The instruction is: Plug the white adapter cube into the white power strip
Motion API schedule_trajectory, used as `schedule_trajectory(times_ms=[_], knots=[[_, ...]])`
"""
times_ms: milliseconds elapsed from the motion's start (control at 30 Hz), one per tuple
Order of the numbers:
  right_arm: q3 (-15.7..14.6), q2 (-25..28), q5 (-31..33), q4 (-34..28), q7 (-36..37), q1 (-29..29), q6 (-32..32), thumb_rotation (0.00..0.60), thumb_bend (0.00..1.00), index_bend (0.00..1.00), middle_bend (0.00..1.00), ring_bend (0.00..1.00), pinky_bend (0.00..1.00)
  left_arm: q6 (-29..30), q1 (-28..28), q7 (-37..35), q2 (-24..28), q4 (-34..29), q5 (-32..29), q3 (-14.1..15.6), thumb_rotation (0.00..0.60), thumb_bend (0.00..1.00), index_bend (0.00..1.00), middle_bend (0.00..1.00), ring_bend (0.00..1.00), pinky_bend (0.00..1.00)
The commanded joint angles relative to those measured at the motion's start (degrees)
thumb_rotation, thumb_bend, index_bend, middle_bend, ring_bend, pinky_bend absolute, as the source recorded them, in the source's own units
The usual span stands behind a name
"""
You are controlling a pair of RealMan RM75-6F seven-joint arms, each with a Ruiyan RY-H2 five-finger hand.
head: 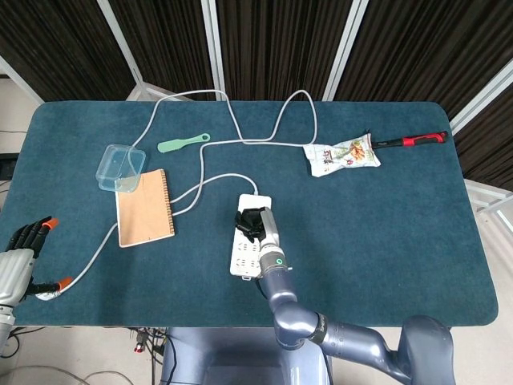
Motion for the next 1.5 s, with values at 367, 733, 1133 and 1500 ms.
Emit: schedule_trajectory(times_ms=[367,733,1133,1500], knots=[[-0.1,-0.8,0.0,0.7,-0.4,0.1,-0.6,0.6,0.66,1.0,0.9,0.83,0.74,0.0,0.0,-0.2,0.0,0.0,0.1,0.0,0.6,0.0,0.0,0.0,0.0,0.0],[0.7,3.0,-4.5,-4.8,-2.7,-0.5,1.4,0.6,0.66,0.91,0.86,0.7,0.52,0.0,0.0,0.0,0.0,0.1,0.0,0.0,0.6,0.0,0.0,0.0,0.0,0.0],[-9.1,27.8,-15.9,-25.6,-17.5,-9.8,0.7,0.6,0.41,0.01,0.02,0.0,0.0,0.9,0.2,1.9,-0.3,0.1,0.7,0.3,0.6,0.0,0.0,0.0,0.0,0.0],[-32.7,53.8,-37.2,-31.9,-34.0,-25.6,11.5,0.6,0.37,0.0,0.0,0.0,0.0,2.5,0.7,6.6,-1.2,0.8,1.5,0.6,0.6,0.0,0.0,0.0,0.0,0.0]])
